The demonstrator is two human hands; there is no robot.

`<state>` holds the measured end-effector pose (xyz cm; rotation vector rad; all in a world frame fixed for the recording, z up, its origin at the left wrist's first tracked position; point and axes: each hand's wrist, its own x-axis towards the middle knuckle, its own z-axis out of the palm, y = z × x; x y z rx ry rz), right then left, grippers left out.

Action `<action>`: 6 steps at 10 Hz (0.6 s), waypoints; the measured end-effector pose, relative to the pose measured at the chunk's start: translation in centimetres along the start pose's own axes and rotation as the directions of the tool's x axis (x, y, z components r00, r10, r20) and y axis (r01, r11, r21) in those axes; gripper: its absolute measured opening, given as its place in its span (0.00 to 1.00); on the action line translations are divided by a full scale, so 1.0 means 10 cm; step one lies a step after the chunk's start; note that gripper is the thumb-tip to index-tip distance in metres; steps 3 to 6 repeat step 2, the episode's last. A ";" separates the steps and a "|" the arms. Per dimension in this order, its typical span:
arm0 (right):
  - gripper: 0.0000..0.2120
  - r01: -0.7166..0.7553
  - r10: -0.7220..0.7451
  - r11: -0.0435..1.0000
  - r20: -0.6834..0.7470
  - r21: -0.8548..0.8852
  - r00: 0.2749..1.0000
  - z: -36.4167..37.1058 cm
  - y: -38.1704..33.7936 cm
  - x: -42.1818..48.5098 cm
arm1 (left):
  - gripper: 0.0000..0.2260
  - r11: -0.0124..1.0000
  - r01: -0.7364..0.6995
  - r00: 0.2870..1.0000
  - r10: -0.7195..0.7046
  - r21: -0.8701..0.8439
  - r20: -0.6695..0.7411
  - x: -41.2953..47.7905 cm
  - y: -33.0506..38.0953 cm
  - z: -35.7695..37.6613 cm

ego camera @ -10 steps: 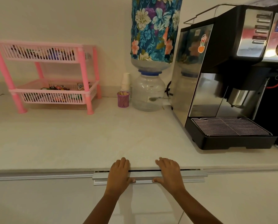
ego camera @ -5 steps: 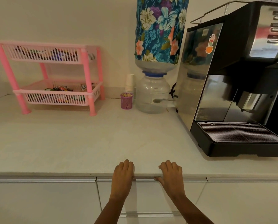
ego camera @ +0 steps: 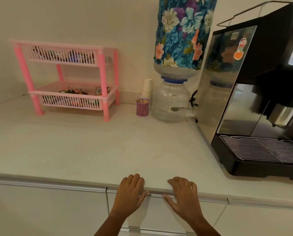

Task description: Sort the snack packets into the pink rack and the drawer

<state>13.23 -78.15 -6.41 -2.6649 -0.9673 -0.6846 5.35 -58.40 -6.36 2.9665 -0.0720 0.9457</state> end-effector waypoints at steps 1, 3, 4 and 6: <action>0.18 0.092 -0.088 0.994 -0.069 0.063 0.994 0.06 -0.19 0.08 | 0.16 0.999 0.041 0.999 -0.042 0.010 0.021 -0.04 -0.19 -0.05; 0.15 0.143 -0.135 0.983 -0.073 0.115 0.988 0.12 -0.47 0.24 | 0.27 0.990 0.139 0.990 -0.140 0.021 0.032 -0.04 -0.41 -0.12; 0.15 0.143 -0.135 0.983 -0.073 0.115 0.988 0.12 -0.47 0.24 | 0.27 0.990 0.139 0.990 -0.140 0.021 0.032 -0.04 -0.41 -0.12; 0.15 0.143 -0.135 0.983 -0.073 0.115 0.988 0.12 -0.47 0.24 | 0.27 0.990 0.139 0.990 -0.140 0.021 0.032 -0.04 -0.41 -0.12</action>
